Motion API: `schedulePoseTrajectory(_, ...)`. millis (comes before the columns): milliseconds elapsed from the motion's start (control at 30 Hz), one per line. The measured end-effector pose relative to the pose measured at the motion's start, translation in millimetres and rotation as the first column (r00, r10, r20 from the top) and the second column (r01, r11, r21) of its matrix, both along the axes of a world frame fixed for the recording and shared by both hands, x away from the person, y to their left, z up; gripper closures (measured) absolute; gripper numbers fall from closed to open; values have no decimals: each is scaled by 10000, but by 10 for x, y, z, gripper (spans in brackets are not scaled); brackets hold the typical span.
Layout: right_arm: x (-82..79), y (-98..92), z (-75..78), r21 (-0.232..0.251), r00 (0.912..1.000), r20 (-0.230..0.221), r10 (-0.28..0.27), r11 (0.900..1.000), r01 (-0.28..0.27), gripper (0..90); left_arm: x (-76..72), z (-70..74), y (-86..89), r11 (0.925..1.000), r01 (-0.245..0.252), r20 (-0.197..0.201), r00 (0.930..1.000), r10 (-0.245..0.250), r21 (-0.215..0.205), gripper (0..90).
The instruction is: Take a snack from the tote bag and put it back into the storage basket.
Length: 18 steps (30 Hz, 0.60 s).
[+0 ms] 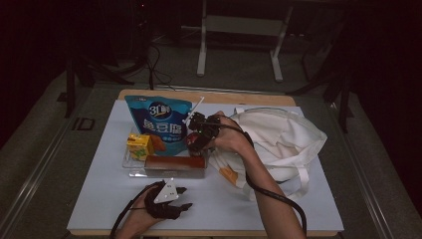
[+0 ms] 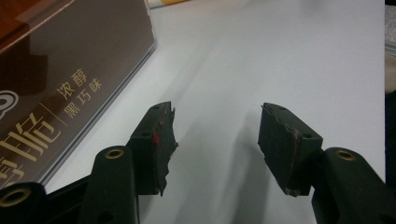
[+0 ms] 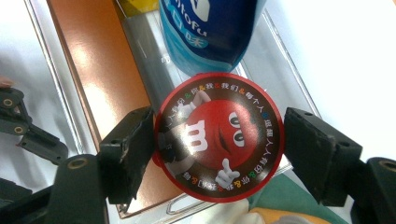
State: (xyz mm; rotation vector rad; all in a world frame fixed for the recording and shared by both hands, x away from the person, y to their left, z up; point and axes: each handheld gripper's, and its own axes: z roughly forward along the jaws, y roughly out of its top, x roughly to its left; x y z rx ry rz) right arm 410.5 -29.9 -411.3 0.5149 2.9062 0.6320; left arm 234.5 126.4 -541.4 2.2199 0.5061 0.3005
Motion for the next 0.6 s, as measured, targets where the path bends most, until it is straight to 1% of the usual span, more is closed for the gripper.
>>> schedulePoseTrajectory(67,10,-22,1,85,9999,-108,-29,10000,30,267,0,0,1,10000,-8,-2,10000,8,-13,453)
schedulePoseTrajectory(200,57,-94,-22,512,9991,-408,-88,9986,109,270,-2,0,0,10000,1,18,10000,-1,-14,453)
schedulePoseTrajectory(233,57,-94,-22,512,9991,-408,-88,9986,109,270,-2,0,0,10000,1,18,10000,-1,-14,453)
schedulePoseTrajectory(267,62,-114,-27,588,9983,-562,-157,9981,190,276,1,0,2,10000,-7,3,10000,7,-21,453)
schedulePoseTrajectory(300,74,-165,-44,601,9961,-869,-123,9980,176,315,0,0,1,10000,-18,5,10000,18,-29,453)
schedulePoseTrajectory(333,71,-184,-54,530,9956,-934,-99,9985,149,344,2,-1,1,10000,-15,-1,10000,15,-25,453)
schedulePoseTrajectory(367,69,-210,-59,562,9953,-954,-146,9982,200,371,3,-1,1,10000,-19,-20,10000,19,-16,453)
schedulePoseTrajectory(400,74,-229,-51,684,9961,-858,-181,9974,240,397,6,-1,1,10000,-37,-49,10000,37,-20,452)
schedulePoseTrajectory(467,71,-255,-18,597,9982,-560,-208,9979,241,435,6,-2,1,10000,-52,-50,10000,52,-24,452)
schedulePoseTrajectory(500,67,-256,-4,542,9984,-505,-238,9982,266,448,6,-2,0,10000,-52,-44,10000,52,-10,452)
schedulePoseTrajectory(567,66,-249,40,618,9991,-266,-315,9975,331,442,6,-2,1,10000,-61,-54,10000,61,-22,452)
schedulePoseTrajectory(600,65,-242,55,753,9994,-144,-301,9967,311,427,7,-2,1,10000,-63,-59,10000,63,-27,452)
